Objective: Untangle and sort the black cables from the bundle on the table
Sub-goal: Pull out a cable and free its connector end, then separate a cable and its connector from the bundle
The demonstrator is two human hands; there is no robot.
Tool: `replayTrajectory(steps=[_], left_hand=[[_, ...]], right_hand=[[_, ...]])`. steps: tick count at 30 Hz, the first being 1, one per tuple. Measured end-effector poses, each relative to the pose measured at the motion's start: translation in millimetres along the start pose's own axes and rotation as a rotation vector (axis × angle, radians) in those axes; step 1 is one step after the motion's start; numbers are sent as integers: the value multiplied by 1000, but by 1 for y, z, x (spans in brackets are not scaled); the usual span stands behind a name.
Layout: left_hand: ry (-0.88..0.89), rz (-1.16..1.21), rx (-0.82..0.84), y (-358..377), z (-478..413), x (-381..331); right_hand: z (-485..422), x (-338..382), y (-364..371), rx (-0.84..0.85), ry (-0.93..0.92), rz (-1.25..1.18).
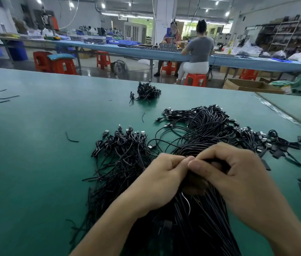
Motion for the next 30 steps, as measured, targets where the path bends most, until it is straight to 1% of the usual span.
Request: replayTrajectory(steps=[2, 4, 5, 6, 8, 10, 12, 13, 14, 15, 16, 17, 18, 19, 20, 21, 23, 25, 27, 30], left_hand=[[-146, 239, 134, 3, 6, -4], [-179, 337, 197, 1, 9, -8], [-183, 376, 202, 0, 9, -10], [-185, 434, 189, 0, 8, -12], [-182, 630, 145, -2, 5, -18], [-135, 831, 65, -9, 0, -21], [-87, 916, -71, -16, -5, -19], [-61, 896, -148, -18, -7, -17], [-17, 818, -229, -20, -8, -14], [43, 666, -318, -22, -8, -11], [120, 432, -407, -25, -8, -8], [190, 162, -458, -26, -6, -8], [233, -66, -435, -23, -6, -7], [238, -218, -370, -19, -5, -6], [207, -266, -286, -15, -5, -4], [153, -231, -200, -11, -4, -4], [21, -14, -51, -4, 1, -7], [-68, 133, 22, -2, 4, -10], [-110, 167, 77, -3, 6, -8], [-189, 228, 147, -5, 7, -3]], right_hand=[[-1, -5, -1, -16, 84, -197], [-2, -11, -2, -49, 160, -342], [-3, -14, -2, -71, 177, -342], [-3, -17, -1, -82, 196, -328], [-1, -21, 5, -26, 223, -253], [4, -21, 14, 88, 218, -124], [9, -17, 22, 209, 170, -37], [11, -13, 25, 264, 134, -2], [12, -10, 26, 306, 102, 35], [13, -6, 26, 335, 75, 71], [13, -4, 24, 348, 55, 98], [13, -2, 22, 339, 36, 116], [12, 0, 19, 307, 15, 124], [10, 2, 14, 254, -12, 126], [8, 3, 9, 192, -34, 123], [5, 3, 4, 132, -43, 111], [0, 2, -4, 31, -9, 18], [-2, -4, -7, -25, 55, -122], [-1, -10, -2, 7, 107, -222], [4, -12, 12, 146, 185, -401]])
Point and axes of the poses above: each hand's wrist, its own z-axis away from the middle knuckle, its own y-axis out of the palm, x = y × z, the point moved 5 cm from there along -z, towards the middle knuckle, and after that the axes turned 12 degrees about -x, right-handed, at the moved point
